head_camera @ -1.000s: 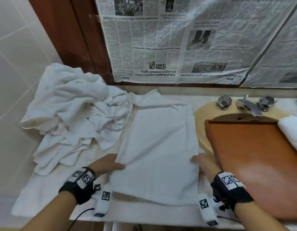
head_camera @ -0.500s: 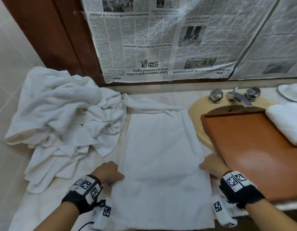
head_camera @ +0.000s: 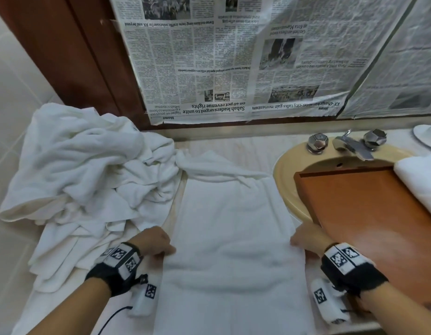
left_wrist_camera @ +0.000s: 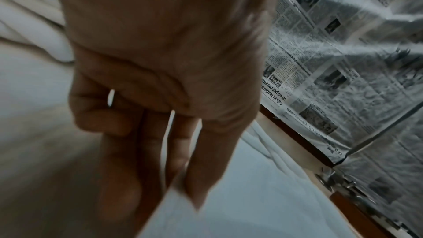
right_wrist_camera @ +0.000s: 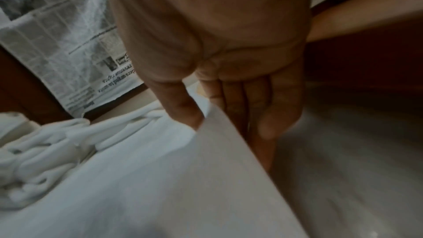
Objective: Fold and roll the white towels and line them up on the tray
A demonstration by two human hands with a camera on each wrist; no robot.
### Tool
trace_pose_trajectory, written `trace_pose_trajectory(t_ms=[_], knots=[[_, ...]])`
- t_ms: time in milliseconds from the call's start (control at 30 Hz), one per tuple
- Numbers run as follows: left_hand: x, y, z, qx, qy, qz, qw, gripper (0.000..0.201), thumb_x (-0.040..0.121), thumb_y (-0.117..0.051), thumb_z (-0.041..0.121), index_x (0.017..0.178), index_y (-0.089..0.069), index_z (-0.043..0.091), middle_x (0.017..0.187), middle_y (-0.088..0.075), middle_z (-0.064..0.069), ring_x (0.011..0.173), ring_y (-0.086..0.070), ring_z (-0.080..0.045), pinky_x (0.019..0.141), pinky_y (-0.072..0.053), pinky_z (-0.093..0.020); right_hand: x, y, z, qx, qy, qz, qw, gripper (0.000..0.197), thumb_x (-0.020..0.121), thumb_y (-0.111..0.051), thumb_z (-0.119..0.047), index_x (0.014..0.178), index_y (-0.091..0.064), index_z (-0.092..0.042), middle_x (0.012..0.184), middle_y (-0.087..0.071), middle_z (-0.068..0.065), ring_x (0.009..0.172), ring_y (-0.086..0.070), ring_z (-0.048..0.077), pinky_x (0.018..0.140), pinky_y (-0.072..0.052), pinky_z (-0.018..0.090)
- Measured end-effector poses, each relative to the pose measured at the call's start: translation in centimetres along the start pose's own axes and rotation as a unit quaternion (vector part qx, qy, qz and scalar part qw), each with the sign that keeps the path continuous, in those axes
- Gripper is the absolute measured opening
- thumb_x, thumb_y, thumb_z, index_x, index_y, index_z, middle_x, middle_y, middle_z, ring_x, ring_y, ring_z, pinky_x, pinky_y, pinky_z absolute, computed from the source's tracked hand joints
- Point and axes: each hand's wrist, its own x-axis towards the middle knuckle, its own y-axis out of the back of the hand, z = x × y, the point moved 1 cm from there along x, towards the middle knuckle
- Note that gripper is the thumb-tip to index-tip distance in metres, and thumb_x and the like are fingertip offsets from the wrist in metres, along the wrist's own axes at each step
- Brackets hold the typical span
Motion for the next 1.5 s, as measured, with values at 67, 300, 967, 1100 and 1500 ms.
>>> trace_pose_trajectory(t_ms=[67, 300, 967, 1100, 1500], knots=[[-0.4, 0.0, -0.3, -0.036, 0.015, -0.038, 0.999, 0.045, 0.077, -0.075, 0.029, 0.051, -0.039, 0.02, 0.054, -0.043, 0.004, 0.048, -0.039, -0.009, 0.048, -0.028, -0.02, 0.2, 0.2, 0.4, 0.042, -0.006, 0.011, 0.999, 0.028, 0.083, -0.066, -0.016, 0.065, -0.046, -0.011, 0.065, -0.048, 0.002, 0.054, -0.045, 0.015, 0.049, -0.034, 0.023], [1.7, -1.4, 3.5, 0.025, 0.028, 0.104, 0.994, 0.052, 0.081, -0.06, 0.056, 0.111, -0.057, 0.014, 0.111, -0.06, -0.004, 0.1, -0.058, -0.02, 0.079, -0.046, -0.027, 0.4, -1.3, -1.3, 0.035, -0.011, 0.088, 0.995, 0.044, 0.088, -0.063, -0.034, 0.119, -0.053, -0.004, 0.11, -0.059, 0.008, 0.086, -0.054, 0.022, 0.069, -0.041, 0.027], [0.3, -0.9, 2.2, 0.002, 0.017, 0.086, 0.996, 0.054, 0.089, -0.056, 0.05, 0.112, -0.06, 0.002, 0.115, -0.063, -0.014, 0.111, -0.059, -0.029, 0.087, -0.047, -0.032, -2.4, -2.6, -1.6, 0.036, -0.056, 0.063, 0.996, 0.021, 0.089, -0.053, -0.021, 0.104, -0.05, -0.006, 0.102, -0.053, 0.011, 0.088, -0.053, 0.028, 0.069, -0.04, 0.027], [0.4, -1.2, 2.1, -0.009, 0.011, 0.151, 0.988, 0.035, 0.091, -0.053, 0.039, 0.065, -0.046, 0.015, 0.081, -0.058, -0.006, 0.095, -0.062, -0.028, 0.072, -0.042, -0.028, -1.6, -2.9, -1.3, 0.005, -0.042, 0.055, 0.998, 0.029, 0.089, -0.052, -0.027, 0.11, -0.054, -0.007, 0.112, -0.058, 0.009, 0.091, -0.056, 0.027, 0.067, -0.039, 0.027], [0.1, -1.4, 1.8, -0.032, 0.028, 0.144, 0.989, 0.033, 0.083, -0.064, 0.047, 0.07, -0.053, 0.019, 0.081, -0.062, 0.001, 0.083, -0.061, -0.02, 0.071, -0.046, -0.026, -2.2, -1.0, -3.2, -0.142, 0.009, 0.0, 0.99, 0.016, 0.086, -0.047, -0.019, 0.097, -0.052, -0.009, 0.086, -0.052, 0.001, 0.084, -0.056, 0.021, 0.061, -0.042, 0.023]])
